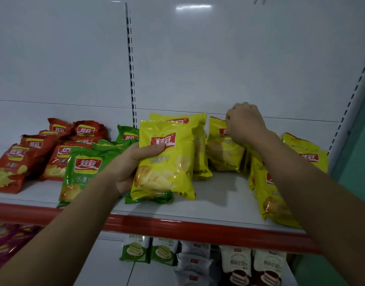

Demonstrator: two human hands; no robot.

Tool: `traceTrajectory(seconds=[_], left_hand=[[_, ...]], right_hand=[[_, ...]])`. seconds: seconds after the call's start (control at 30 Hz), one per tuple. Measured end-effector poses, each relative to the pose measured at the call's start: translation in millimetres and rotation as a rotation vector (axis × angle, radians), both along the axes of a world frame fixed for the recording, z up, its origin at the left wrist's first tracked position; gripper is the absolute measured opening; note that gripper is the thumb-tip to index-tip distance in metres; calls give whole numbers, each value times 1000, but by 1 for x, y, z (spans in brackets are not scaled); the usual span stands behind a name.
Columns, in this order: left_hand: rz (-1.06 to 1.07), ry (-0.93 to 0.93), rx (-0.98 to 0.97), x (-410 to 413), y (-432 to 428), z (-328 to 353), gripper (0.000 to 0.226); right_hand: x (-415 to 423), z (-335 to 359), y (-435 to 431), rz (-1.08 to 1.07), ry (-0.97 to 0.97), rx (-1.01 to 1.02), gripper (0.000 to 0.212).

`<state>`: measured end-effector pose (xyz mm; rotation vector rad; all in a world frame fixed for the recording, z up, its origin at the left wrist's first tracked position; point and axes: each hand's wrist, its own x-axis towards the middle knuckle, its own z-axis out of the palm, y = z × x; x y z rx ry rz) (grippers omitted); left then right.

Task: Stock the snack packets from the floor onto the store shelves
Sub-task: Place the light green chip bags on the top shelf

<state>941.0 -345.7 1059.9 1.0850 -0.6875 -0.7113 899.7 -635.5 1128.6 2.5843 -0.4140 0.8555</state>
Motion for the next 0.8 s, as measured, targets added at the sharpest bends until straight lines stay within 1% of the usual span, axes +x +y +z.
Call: traceTrajectory(seconds=[0.1, 0.23, 0.33, 0.4, 0.47, 0.53, 0.63, 0.67, 0.73, 0.8], left_hand=[[-55, -37, 33, -5, -1, -9, 69], [-81, -33, 1, -9, -3, -9, 68], [-72, -29, -2, -8, -4, -2, 67], [-65, -32, 9, -8, -2, -1, 67], [-57, -32, 17, -7, 2, -4, 67], [-66, -42, 19, -9, 5, -7, 67], [-79, -54, 5, -13, 5, -8, 65], [-85, -61, 10, -14, 3, -8, 64], [-97, -82, 40, -16, 0, -9, 62], [-95, -97, 53, -16, 2, -10, 62]], right_hand=[[-4, 13, 13, 64, -72, 110, 24], [-5, 17, 36, 220, -145, 299, 18], [-8, 20, 49, 369, -149, 465, 14], [-9, 21, 52, 441, -131, 564, 15], [-8, 19, 49, 444, -109, 594, 22], [-4, 16, 41, 401, -116, 636, 29], [3, 9, 28, 355, -123, 785, 34], [5, 6, 25, 341, -116, 807, 35], [9, 2, 20, 326, -95, 804, 35], [8, 4, 14, 313, -109, 754, 25]])
